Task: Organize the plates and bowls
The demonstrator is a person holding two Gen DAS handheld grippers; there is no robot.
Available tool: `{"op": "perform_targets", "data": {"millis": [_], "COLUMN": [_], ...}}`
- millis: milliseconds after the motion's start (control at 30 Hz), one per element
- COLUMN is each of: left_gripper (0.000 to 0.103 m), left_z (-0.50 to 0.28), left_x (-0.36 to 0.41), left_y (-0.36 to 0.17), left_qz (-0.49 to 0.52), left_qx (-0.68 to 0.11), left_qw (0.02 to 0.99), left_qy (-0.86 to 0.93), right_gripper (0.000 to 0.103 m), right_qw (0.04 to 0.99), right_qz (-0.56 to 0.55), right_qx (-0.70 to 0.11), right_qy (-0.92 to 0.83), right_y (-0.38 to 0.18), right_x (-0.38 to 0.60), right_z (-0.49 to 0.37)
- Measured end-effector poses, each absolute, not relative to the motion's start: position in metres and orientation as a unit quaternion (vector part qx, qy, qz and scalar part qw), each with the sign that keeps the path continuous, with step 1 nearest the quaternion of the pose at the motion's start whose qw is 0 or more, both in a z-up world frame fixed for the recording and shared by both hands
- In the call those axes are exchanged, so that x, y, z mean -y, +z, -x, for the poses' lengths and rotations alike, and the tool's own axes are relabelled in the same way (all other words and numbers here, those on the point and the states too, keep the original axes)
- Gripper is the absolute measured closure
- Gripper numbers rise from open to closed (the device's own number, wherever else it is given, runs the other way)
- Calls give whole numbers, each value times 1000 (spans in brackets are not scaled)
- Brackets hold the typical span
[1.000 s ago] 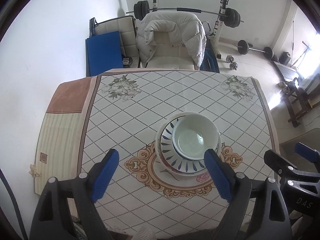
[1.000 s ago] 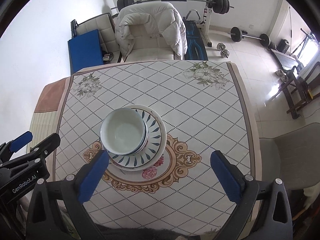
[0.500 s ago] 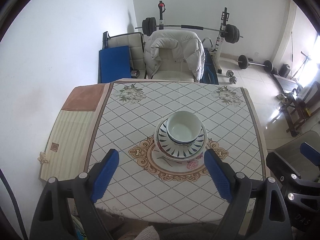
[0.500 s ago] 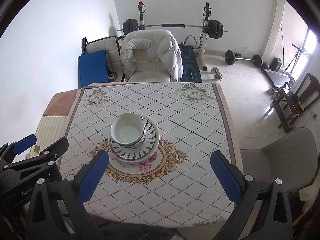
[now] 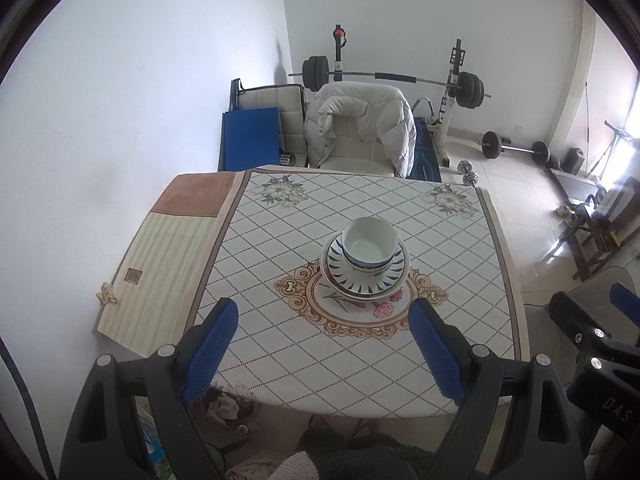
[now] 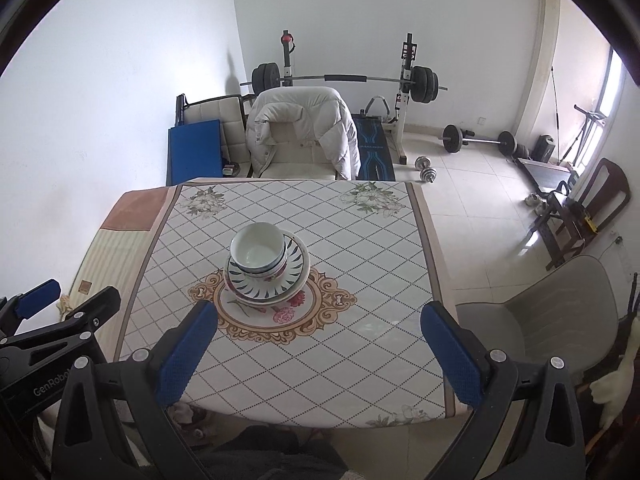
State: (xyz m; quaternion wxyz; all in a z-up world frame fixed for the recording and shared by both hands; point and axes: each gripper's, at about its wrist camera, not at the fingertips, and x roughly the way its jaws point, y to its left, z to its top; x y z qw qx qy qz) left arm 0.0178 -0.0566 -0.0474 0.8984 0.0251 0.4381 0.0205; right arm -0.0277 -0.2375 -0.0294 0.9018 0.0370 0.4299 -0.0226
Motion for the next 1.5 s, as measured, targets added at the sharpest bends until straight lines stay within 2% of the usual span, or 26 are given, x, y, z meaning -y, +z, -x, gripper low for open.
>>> {"op": "perform_targets", "data": {"millis": [33, 133, 600, 1500], "left_gripper": [16, 2, 1, 1], "left_z": [-14, -7, 4, 7], "left_x": [55, 49, 13, 0], "left_y": [-44, -38, -27, -38], "left_qz": [-22, -22, -13, -36], "left_qx": [-432, -423, -402, -395], "left_qw": [901, 906, 916, 918], "left_qy": [21, 21, 15, 21], "right_gripper": [0, 0, 0, 0], "right_qw": [902, 905, 919, 912], "right_qz": [-37, -37, -22, 2], "right_qx": [-429, -422, -388, -401], "right_qy": [-24, -29, -61, -84], "right_y": [-27, -18, 17, 1], "right_x": [238, 241, 214, 175], "right_z": [31, 42, 62, 61]}}
